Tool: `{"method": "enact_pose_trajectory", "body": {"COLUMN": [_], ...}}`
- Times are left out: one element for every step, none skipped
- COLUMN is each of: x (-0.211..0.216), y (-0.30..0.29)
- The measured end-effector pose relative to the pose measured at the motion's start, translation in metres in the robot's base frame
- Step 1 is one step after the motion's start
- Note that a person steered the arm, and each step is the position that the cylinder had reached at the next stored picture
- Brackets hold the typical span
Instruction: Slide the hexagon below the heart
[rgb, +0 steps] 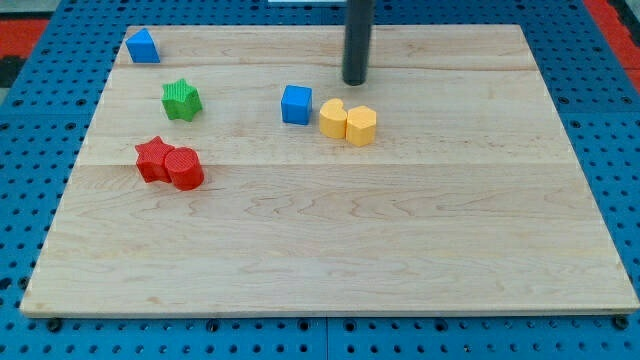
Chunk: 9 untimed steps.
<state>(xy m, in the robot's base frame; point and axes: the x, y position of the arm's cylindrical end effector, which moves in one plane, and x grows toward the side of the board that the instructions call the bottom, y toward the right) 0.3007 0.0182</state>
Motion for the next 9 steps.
{"method": "enact_pose_trajectory", "body": {"x": [-0.011, -0.037, -0.047, -0.046, -0.040, -0.040, -0.040, -0.040, -0.037], "y": [-0.047, 0.054, 0.136, 0.123, 0.115, 0.114, 0.109, 0.107, 0.106]}}
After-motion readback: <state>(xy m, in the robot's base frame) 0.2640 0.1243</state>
